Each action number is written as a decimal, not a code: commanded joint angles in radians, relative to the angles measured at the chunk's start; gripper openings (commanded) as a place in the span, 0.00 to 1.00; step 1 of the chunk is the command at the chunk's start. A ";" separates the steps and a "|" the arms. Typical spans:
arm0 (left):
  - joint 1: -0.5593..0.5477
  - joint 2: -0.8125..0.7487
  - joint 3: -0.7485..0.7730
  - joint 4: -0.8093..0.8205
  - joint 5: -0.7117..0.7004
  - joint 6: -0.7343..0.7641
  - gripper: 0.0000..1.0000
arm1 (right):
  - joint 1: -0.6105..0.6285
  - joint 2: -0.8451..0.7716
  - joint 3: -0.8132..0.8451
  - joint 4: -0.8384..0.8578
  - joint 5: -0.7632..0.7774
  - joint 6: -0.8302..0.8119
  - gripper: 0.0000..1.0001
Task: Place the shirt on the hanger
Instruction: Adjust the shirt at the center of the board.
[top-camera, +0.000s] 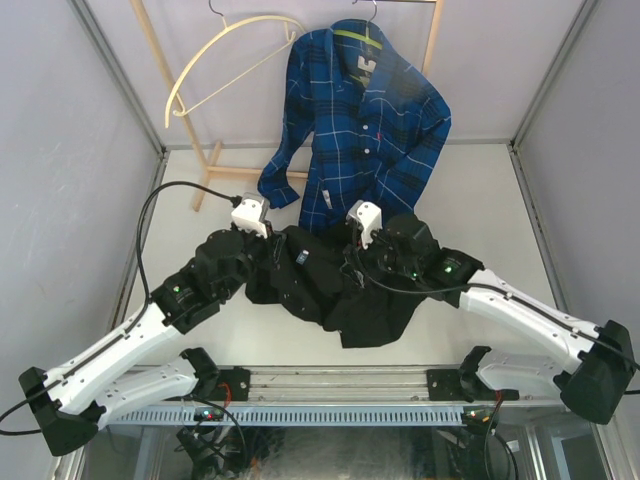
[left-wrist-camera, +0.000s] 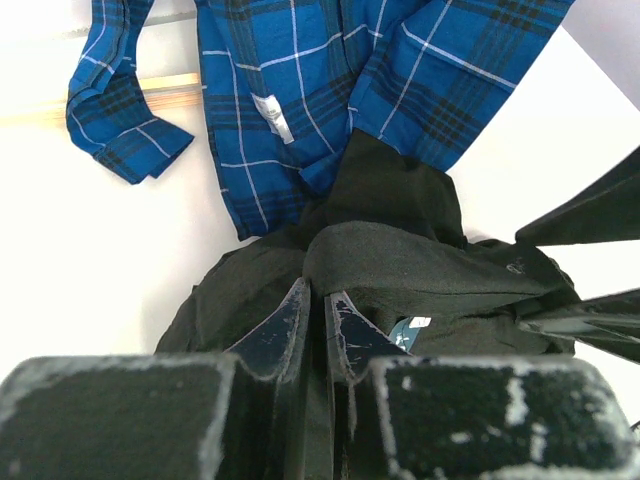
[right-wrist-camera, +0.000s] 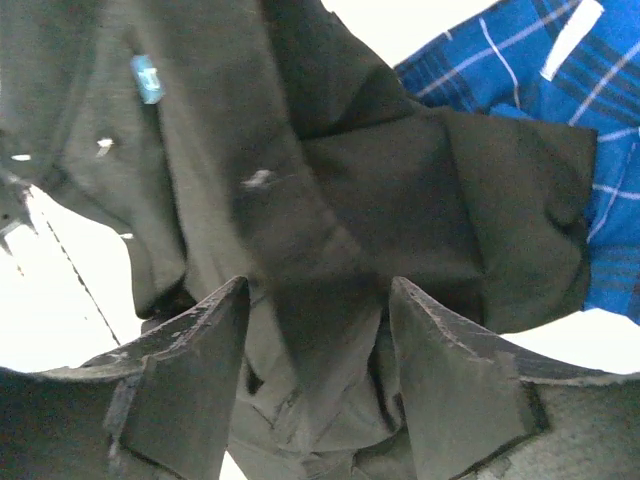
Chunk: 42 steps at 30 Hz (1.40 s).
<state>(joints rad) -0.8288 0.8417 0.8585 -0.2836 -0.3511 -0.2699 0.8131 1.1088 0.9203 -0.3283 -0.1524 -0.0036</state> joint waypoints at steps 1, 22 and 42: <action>0.005 -0.020 -0.003 0.032 0.019 0.003 0.13 | -0.011 0.044 -0.007 0.057 0.081 -0.005 0.55; 0.004 0.028 -0.174 0.098 0.107 -0.115 0.51 | 0.027 -0.032 -0.018 0.071 0.200 0.184 0.00; -0.052 0.035 -0.293 0.053 -0.140 -0.127 0.63 | 0.029 0.008 -0.018 0.095 0.226 0.231 0.00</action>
<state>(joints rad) -0.8753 0.8909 0.5999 -0.2859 -0.4286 -0.3824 0.8474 1.1267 0.8886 -0.2867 0.0635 0.2012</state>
